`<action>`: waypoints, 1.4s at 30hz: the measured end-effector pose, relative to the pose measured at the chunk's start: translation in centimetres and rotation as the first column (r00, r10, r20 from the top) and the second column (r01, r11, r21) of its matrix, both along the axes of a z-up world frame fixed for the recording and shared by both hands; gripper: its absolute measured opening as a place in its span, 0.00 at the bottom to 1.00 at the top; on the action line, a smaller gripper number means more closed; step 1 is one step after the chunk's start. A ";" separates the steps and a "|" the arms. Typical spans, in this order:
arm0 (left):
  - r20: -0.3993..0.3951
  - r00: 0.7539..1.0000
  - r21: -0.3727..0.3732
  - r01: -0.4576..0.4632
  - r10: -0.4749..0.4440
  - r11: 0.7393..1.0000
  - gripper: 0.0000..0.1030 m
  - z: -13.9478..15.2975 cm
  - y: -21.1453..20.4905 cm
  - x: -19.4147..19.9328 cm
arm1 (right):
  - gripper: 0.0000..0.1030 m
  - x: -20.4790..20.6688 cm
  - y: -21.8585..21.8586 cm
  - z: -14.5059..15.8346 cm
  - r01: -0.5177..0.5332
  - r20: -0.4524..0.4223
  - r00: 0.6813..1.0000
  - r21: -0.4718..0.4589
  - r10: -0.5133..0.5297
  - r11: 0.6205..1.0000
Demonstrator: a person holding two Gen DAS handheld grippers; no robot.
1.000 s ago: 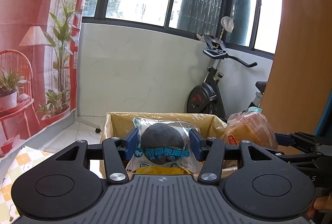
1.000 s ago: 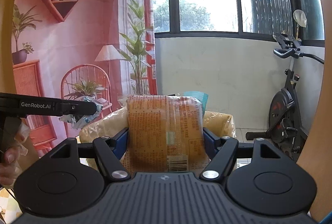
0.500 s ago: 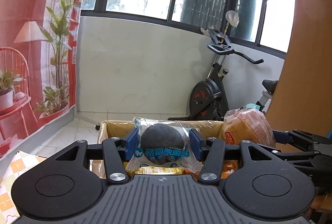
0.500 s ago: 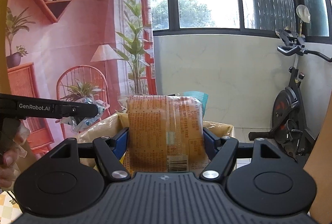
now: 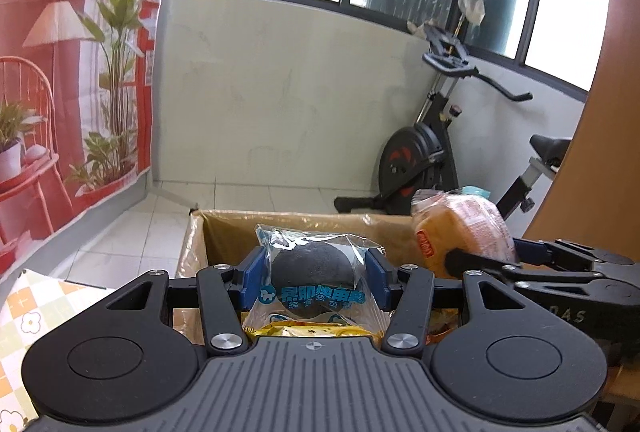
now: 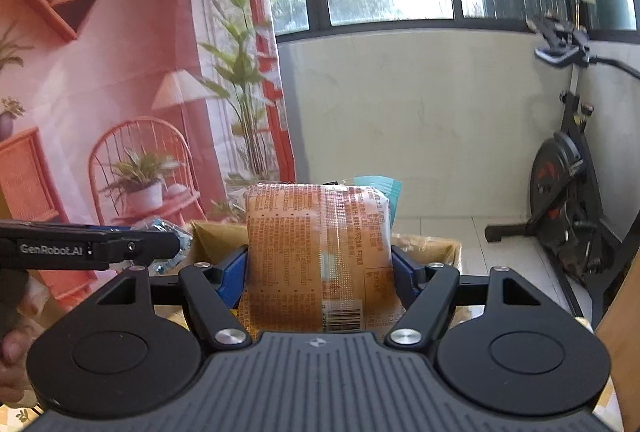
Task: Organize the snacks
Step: 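Open both grippers to drop the pastry and bread into the box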
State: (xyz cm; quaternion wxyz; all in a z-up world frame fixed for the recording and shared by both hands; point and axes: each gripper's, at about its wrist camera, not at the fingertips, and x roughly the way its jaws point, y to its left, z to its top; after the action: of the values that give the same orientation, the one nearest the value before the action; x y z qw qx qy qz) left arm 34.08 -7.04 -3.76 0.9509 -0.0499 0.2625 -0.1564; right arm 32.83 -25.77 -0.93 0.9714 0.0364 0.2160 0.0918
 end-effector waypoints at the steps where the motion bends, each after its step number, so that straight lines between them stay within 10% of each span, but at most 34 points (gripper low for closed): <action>1: -0.005 1.000 0.005 0.000 0.000 1.000 0.54 -0.1 -0.1 0.2 | 0.71 0.4 0.1 -0.3 0.003 -0.013 1.000 -0.003 -0.003 1.000; 21: 0.018 1.000 0.062 -0.006 0.005 0.998 0.62 0.5 0.8 -0.8 | 0.82 -0.2 0.2 -1.3 0.037 -0.062 0.997 0.001 -0.037 0.999; 42: 0.031 0.996 0.007 -0.090 0.090 0.996 0.62 -1.2 5.7 -9.4 | 0.82 -11.8 -0.5 -2.2 0.058 0.074 0.996 -0.010 -0.057 0.998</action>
State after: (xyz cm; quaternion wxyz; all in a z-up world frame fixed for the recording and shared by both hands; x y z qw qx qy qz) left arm 24.72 -1.38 -5.00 0.9610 -0.0551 0.2462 -0.1131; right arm 21.05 -26.22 -3.12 0.9811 0.0333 0.1796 0.0638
